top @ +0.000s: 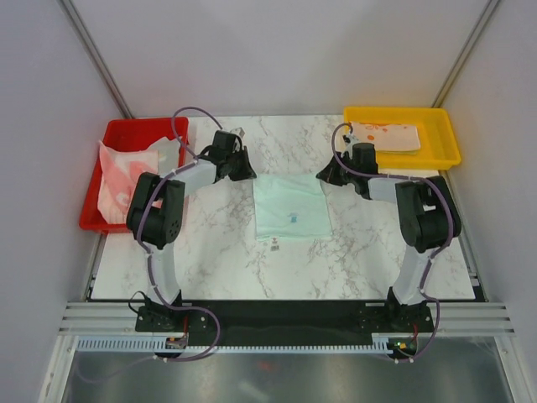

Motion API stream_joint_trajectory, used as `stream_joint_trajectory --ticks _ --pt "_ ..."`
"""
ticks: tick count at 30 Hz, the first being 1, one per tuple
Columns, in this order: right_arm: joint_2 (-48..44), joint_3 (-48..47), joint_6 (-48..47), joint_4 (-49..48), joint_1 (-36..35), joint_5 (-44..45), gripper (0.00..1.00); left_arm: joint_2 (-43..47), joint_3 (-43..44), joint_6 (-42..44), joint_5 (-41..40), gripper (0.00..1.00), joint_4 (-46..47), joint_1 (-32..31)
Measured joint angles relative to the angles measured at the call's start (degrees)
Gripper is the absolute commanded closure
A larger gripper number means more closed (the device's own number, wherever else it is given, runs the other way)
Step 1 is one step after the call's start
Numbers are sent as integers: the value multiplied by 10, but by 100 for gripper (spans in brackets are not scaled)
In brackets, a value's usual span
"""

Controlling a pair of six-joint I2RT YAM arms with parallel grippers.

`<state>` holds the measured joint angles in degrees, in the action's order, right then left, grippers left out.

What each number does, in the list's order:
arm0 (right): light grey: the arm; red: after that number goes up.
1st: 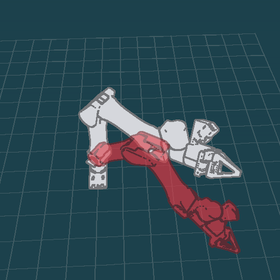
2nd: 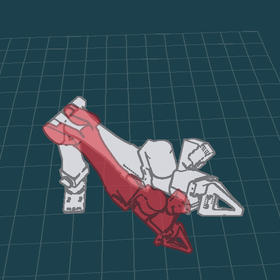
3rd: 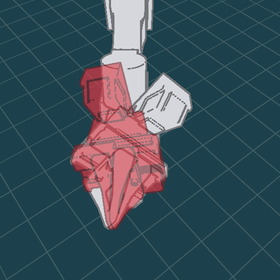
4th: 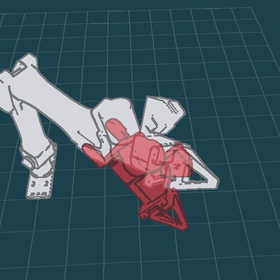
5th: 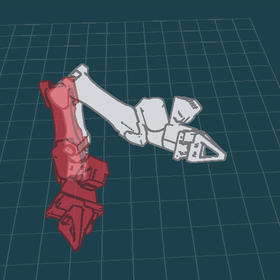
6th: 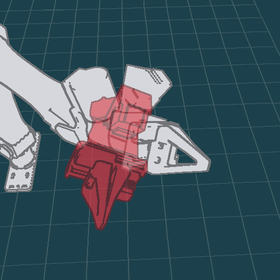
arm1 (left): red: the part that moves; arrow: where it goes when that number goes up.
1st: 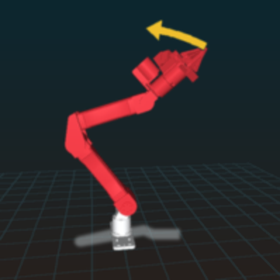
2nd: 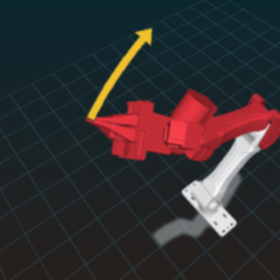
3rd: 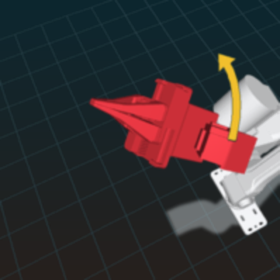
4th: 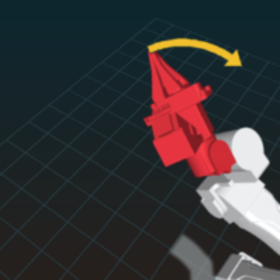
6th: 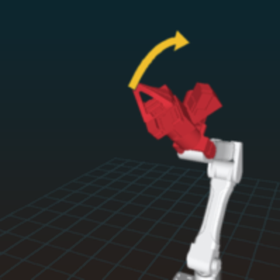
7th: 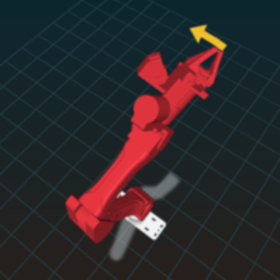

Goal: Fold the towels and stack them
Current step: Fold the towel

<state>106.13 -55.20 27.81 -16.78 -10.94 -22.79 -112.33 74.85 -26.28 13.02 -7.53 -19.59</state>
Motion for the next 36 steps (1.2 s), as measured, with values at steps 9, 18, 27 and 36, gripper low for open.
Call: stream_joint_trajectory --ticks 9,18,27,36 --pt "81 -150 -15 21 17 21 52 -78 126 29 3 51 -32 9" --pt "-30 -122 -23 186 19 155 38 44 50 31 -44 50 -72 -4" --pt "-92 -24 -22 202 14 85 69 116 -104 -2 33 80 -17 -111" --pt "-63 68 -6 130 -15 -42 74 87 -155 -27 32 84 4 -144"
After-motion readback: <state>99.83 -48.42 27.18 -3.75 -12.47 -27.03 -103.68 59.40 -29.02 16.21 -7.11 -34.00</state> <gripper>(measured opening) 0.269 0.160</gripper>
